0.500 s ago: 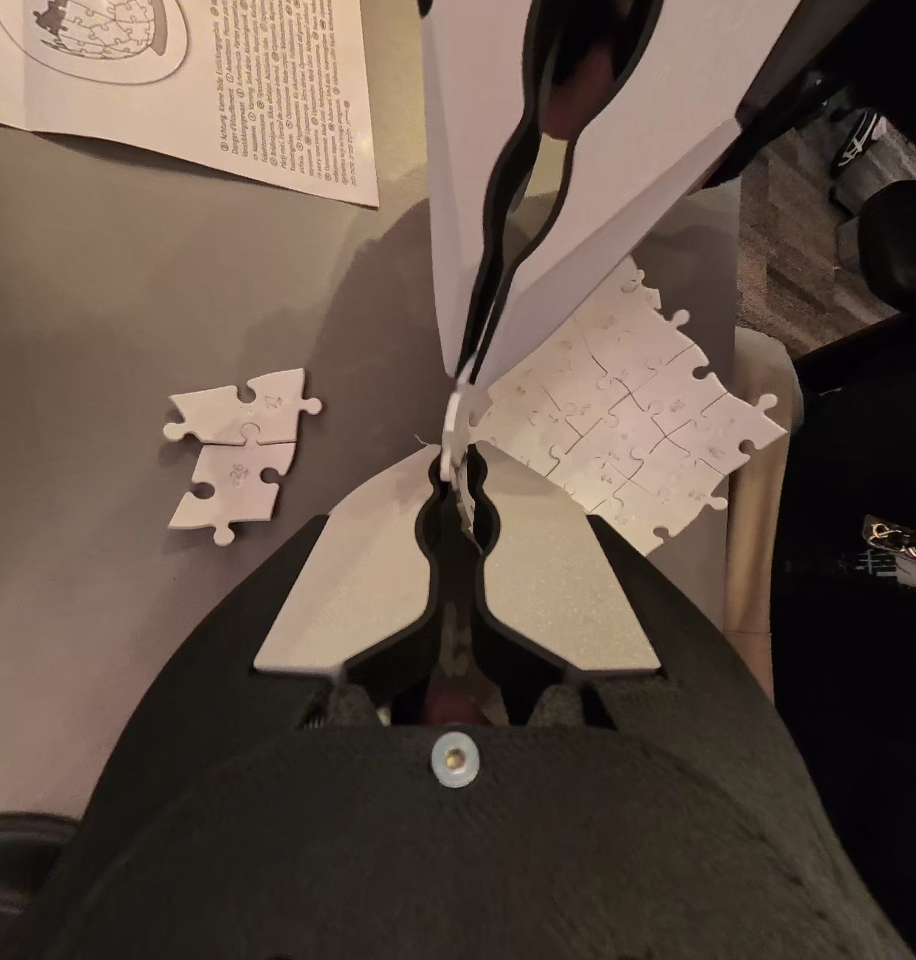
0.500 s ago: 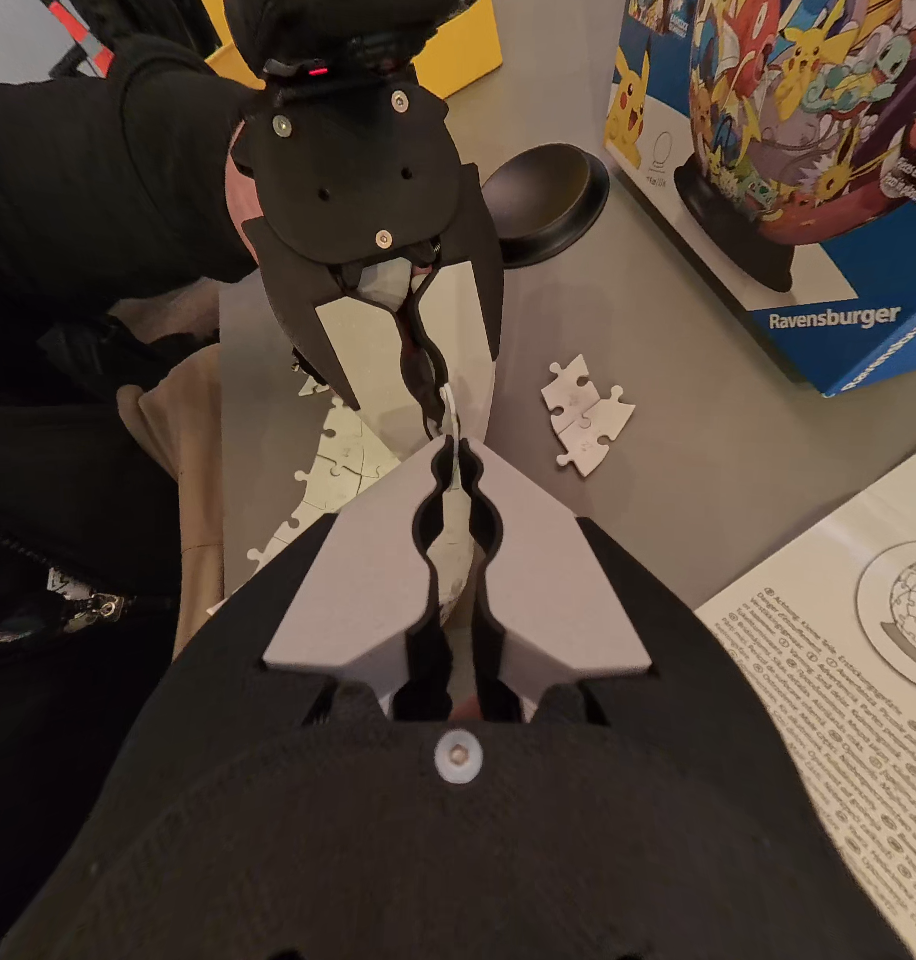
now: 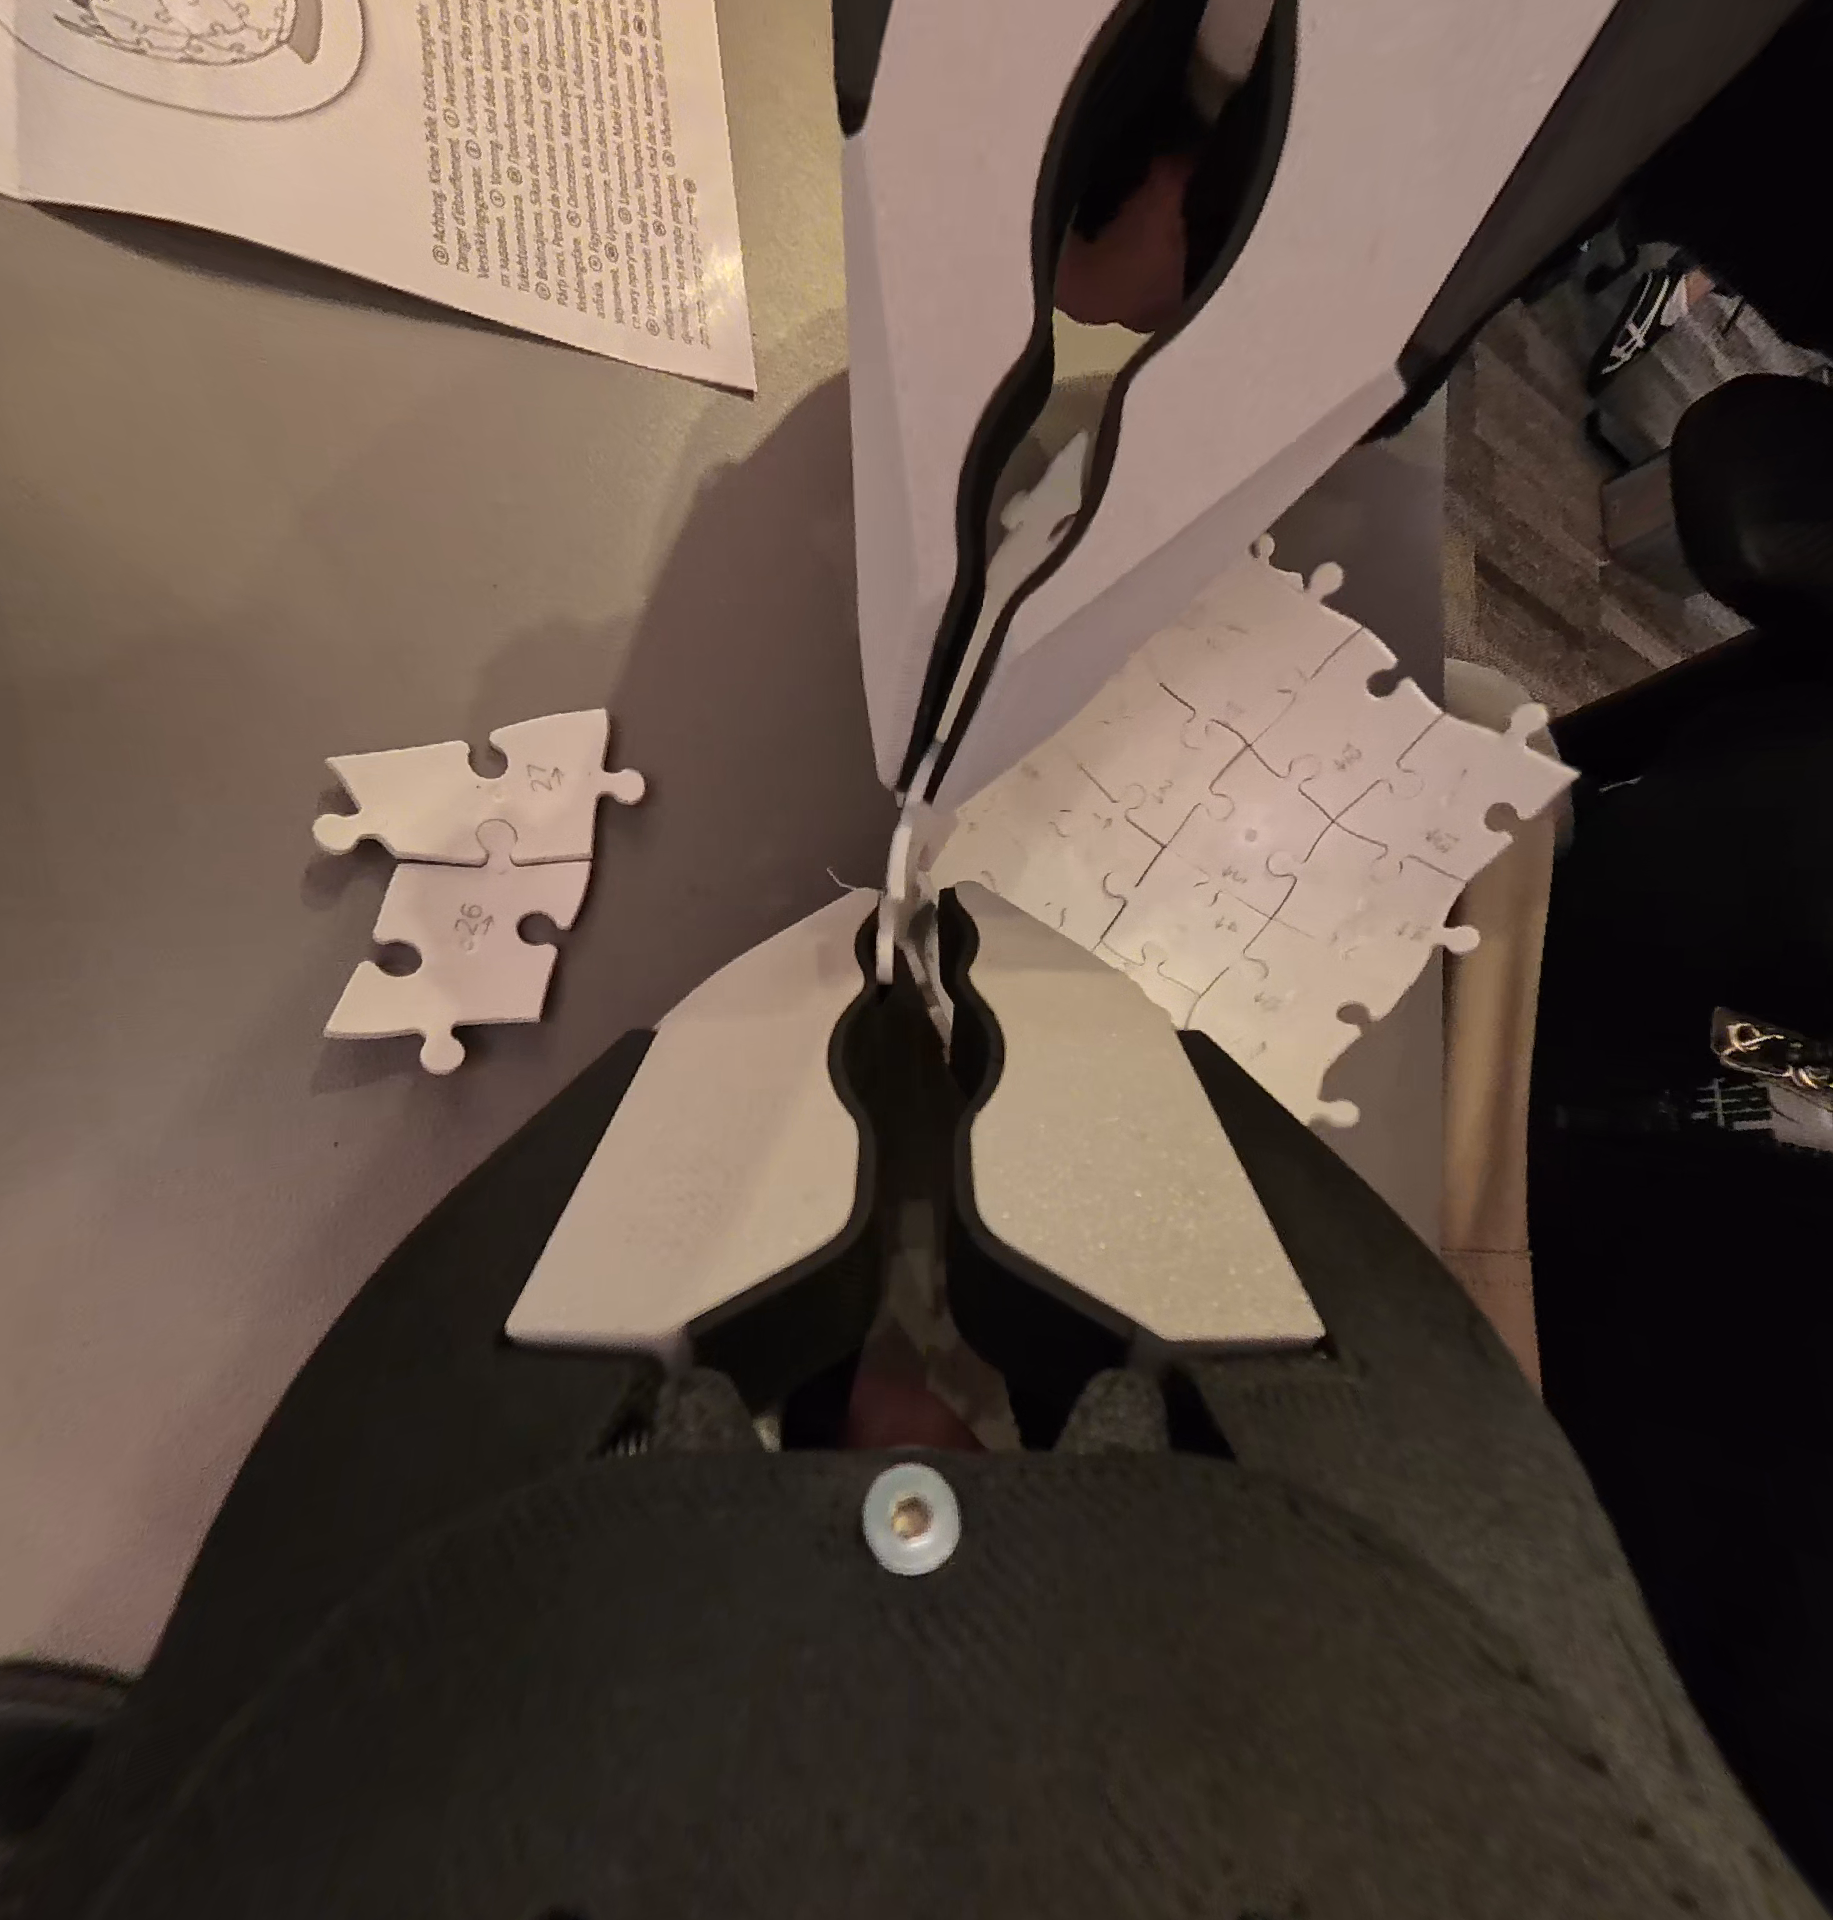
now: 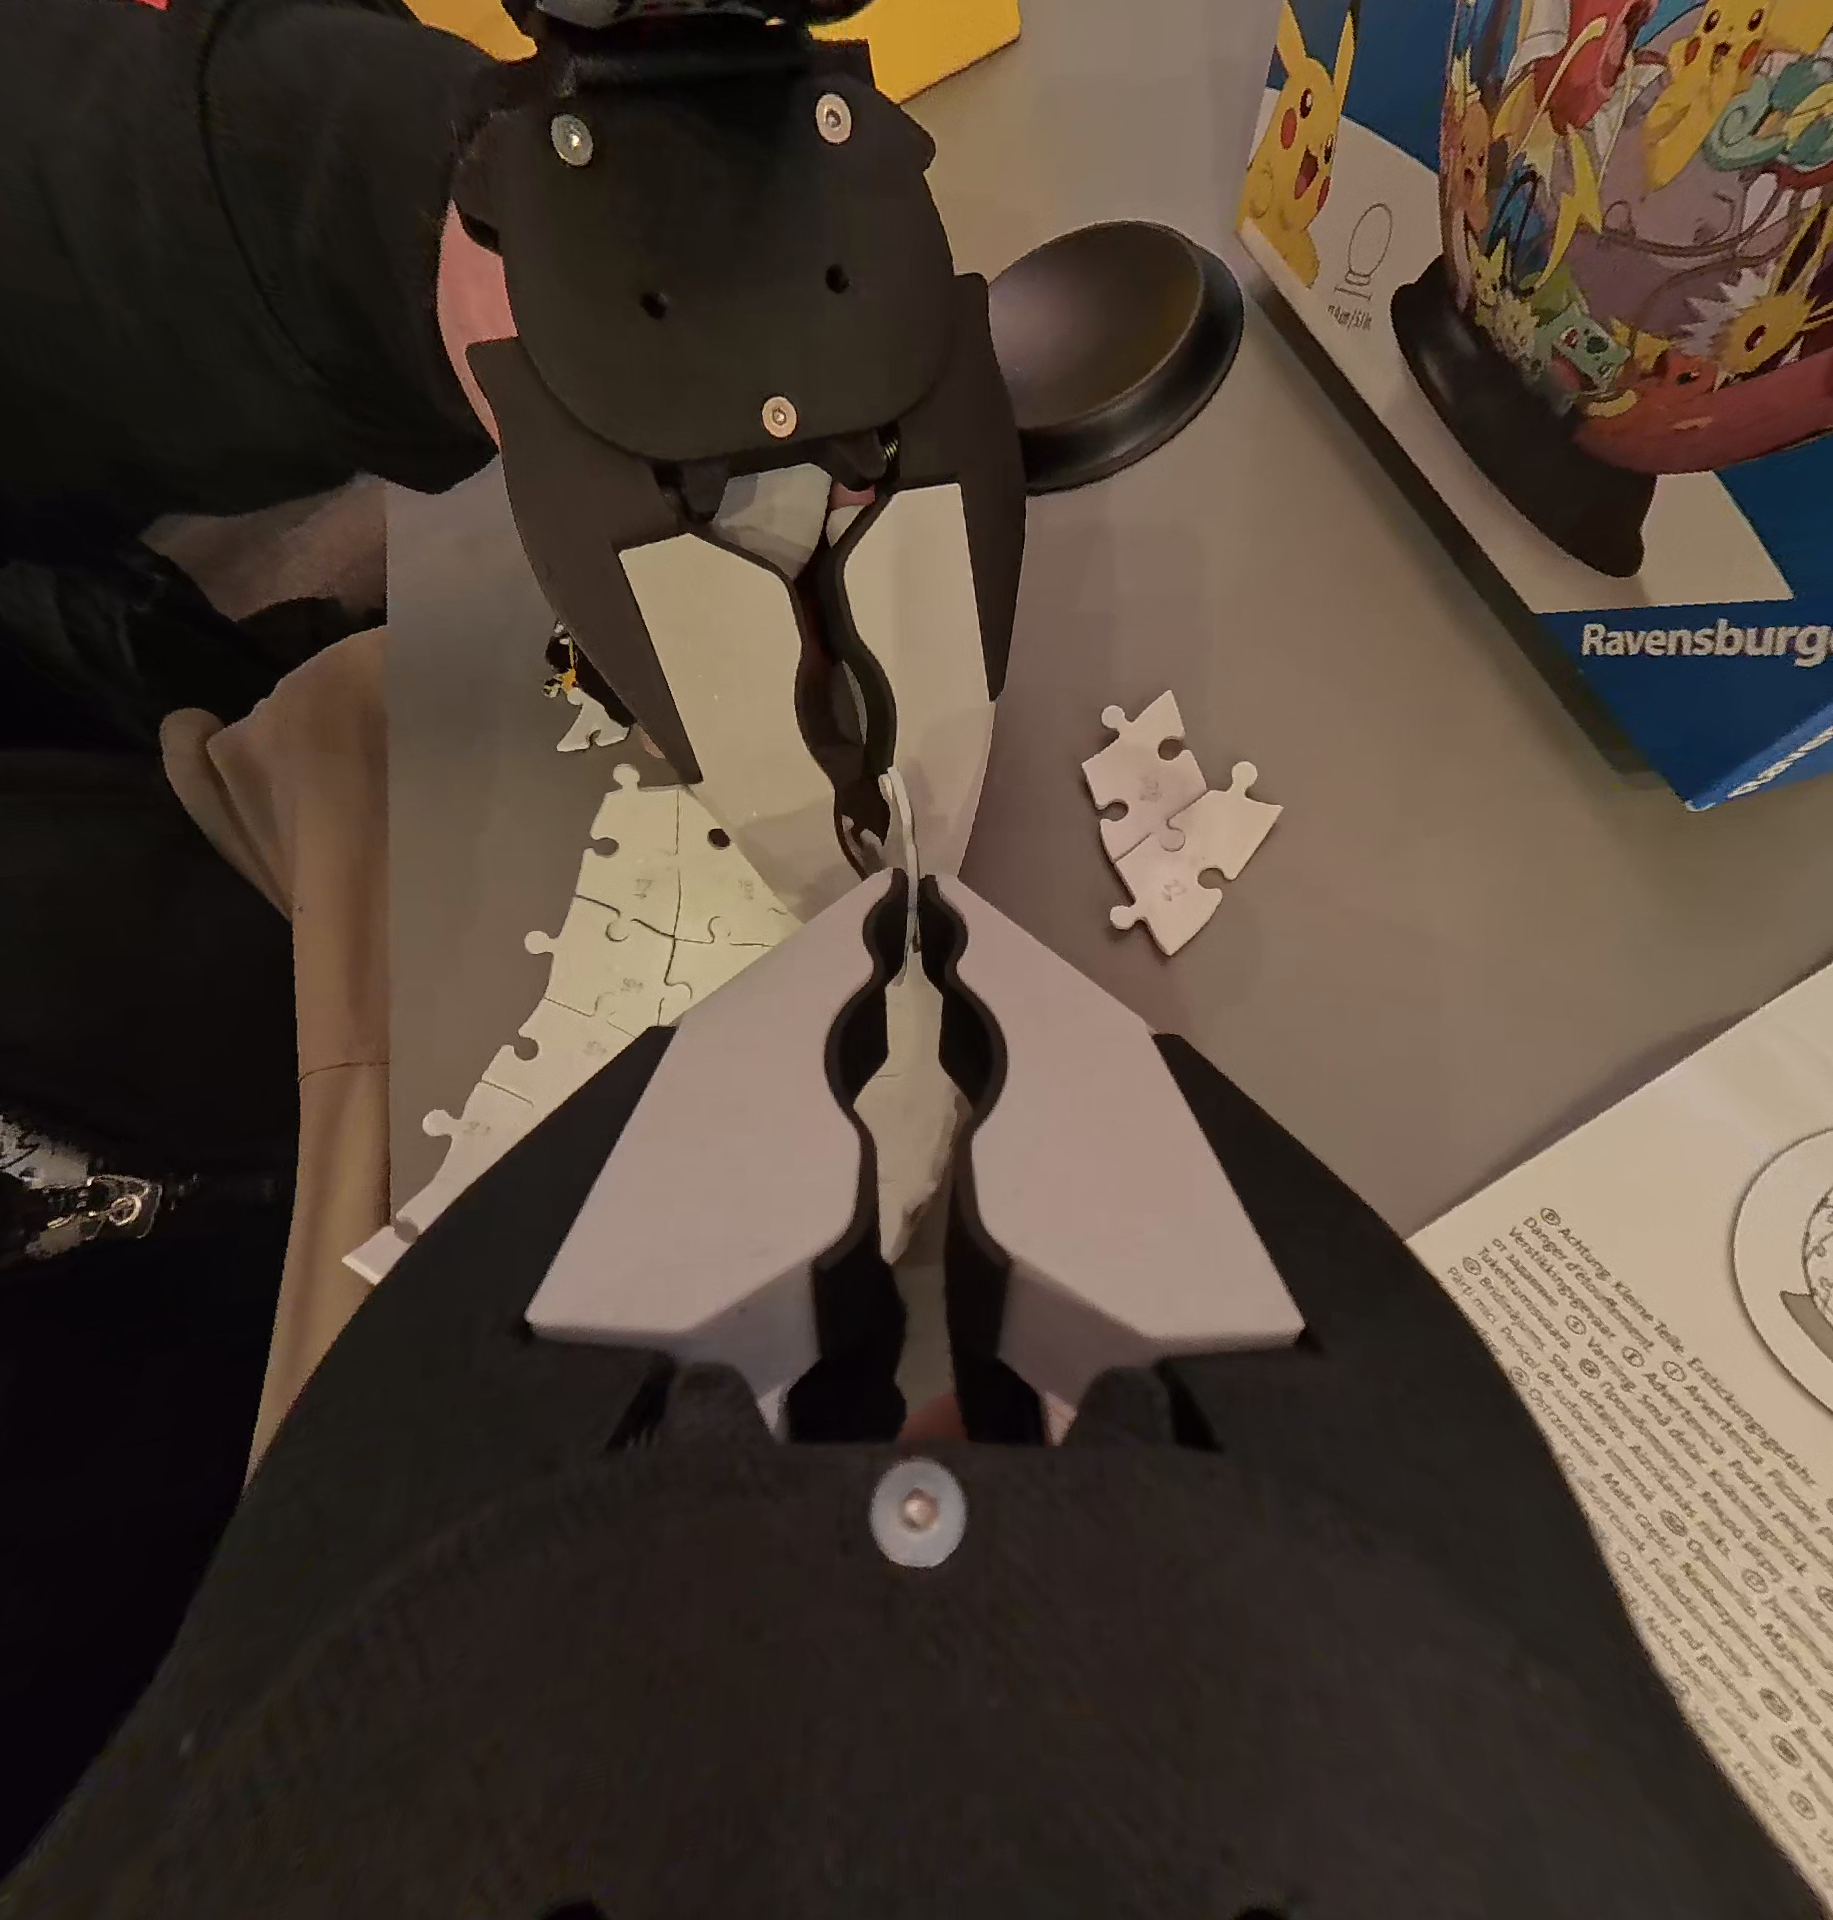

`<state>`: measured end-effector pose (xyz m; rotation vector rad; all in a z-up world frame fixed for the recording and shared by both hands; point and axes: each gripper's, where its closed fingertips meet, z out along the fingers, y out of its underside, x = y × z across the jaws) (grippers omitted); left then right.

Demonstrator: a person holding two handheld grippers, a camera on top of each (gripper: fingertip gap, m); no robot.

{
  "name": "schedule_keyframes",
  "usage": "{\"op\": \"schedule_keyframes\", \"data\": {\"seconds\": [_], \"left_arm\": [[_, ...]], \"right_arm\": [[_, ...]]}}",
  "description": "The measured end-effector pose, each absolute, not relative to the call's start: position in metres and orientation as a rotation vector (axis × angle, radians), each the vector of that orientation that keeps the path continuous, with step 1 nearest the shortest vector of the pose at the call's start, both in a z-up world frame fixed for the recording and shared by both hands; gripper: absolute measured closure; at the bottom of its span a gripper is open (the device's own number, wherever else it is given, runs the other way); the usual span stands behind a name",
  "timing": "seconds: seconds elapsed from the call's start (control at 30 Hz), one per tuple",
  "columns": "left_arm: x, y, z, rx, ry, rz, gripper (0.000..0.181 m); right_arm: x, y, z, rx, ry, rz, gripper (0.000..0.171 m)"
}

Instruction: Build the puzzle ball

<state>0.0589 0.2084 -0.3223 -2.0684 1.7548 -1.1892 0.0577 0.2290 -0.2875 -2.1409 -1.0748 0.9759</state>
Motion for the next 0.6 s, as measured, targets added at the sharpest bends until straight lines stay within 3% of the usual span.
{"op": "schedule_keyframes", "data": {"seconds": [0.3,0.6], "left_arm": [[0.0546,0.2070,-0.3257,-2.081,1.760,-1.194,0.165],[0.0524,0.2072,-0.3279,-2.072,1.771,-1.188,0.171]], "right_arm": [[0.0526,0.2298,-0.2940,-2.130,-1.092,0.927,0.171],[0.0507,0.2300,-0.2951,-2.113,-1.136,0.867,0.170]]}}
